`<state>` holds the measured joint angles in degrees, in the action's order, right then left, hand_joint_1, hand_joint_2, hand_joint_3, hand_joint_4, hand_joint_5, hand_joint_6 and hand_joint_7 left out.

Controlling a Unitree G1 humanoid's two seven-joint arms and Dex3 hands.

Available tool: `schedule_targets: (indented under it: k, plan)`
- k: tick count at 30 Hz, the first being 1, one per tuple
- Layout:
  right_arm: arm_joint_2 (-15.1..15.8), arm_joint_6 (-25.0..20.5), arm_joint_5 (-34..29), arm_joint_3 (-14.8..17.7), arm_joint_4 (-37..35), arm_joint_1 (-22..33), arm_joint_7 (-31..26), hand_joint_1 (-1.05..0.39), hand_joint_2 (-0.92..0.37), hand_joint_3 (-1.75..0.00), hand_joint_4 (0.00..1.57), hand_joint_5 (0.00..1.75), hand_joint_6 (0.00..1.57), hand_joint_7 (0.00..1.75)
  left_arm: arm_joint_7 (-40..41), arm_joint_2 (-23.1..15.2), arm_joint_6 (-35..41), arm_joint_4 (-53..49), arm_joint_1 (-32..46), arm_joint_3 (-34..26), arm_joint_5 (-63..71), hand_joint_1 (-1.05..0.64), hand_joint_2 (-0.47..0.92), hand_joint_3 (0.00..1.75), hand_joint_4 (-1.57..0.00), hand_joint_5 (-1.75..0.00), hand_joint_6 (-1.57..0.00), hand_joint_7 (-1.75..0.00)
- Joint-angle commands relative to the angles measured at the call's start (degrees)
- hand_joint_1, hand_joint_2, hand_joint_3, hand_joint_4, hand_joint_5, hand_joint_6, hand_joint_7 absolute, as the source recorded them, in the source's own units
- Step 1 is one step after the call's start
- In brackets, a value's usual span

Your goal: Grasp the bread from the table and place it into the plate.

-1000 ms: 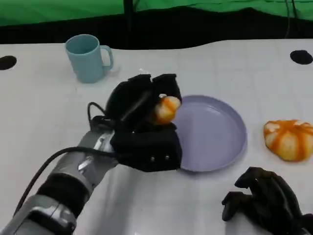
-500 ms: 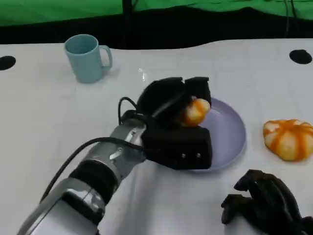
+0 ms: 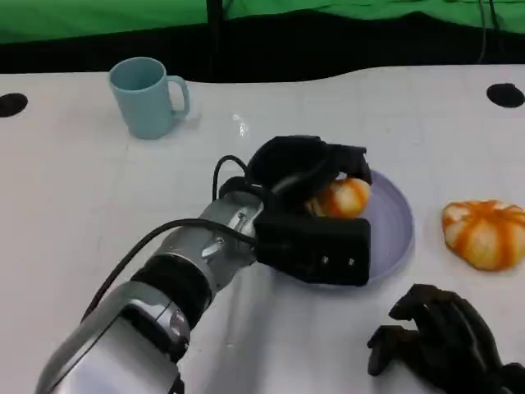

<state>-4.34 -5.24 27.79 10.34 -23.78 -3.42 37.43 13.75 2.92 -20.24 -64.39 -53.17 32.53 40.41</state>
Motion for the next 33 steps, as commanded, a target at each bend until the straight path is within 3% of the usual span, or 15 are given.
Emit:
schedule_targets:
  k: [1,2,4,6,12,25,33]
  plan:
    - [0.41,0.53,0.3,0.16,0.83,0.48,-0.18,-1.04,-0.74,-0.01,1.57,0.76,1.57,0.39,-4.58,-1.35,2.75,0.34,-2.03,1.41,1.0,-0.64,0.92,0.27,-0.41,-0.85,-0.51,-0.07]
    - [0.39,0.55,0.32,0.15,0.87,0.52,-0.2,-1.04,-0.74,-0.01,1.57,0.76,1.57,0.38,-5.72,-1.44,3.35,0.56,-2.18,1.59,0.98,-0.7,0.92,0.27,-0.42,-0.69,-0.47,-0.04]
    - [0.41,0.55,0.39,0.07,0.93,0.63,-0.04,-1.04,-0.74,-0.01,1.57,0.76,1.57,0.38,-7.67,-1.59,4.39,1.0,-2.41,1.95,1.05,-0.77,0.92,0.29,-0.42,-0.53,-0.4,-0.01]
    - [0.48,0.52,0.51,0.05,0.89,0.63,0.15,-1.04,-0.74,-0.01,1.57,0.76,1.57,0.37,-9.59,-1.73,5.43,1.38,-2.6,2.44,1.34,-0.79,0.92,0.29,-0.41,-0.49,-0.37,0.0]
    - [0.5,0.95,0.61,0.33,0.11,0.18,0.12,-1.04,-0.73,0.0,1.57,0.74,1.57,0.37,-17.85,-2.67,8.9,3.75,-3.65,4.57,2.84,-1.0,0.92,0.36,-0.12,-0.32,-0.12,0.0]
    - [0.58,1.44,0.57,0.43,-0.53,-0.22,0.14,-1.05,-0.74,0.0,1.57,0.75,1.57,0.39,-23.94,-5.51,9.17,9.13,-2.09,4.07,1.69,-1.05,0.92,0.39,-0.03,-0.31,-0.1,-0.01]
    - [0.68,1.3,0.56,0.34,-0.28,-0.1,-0.02,-1.05,-0.73,0.0,1.57,0.76,1.57,0.39,-18.02,-9.26,3.66,14.65,3.62,1.42,-0.27,-1.03,0.92,0.37,-0.15,-0.39,-0.17,-0.05]
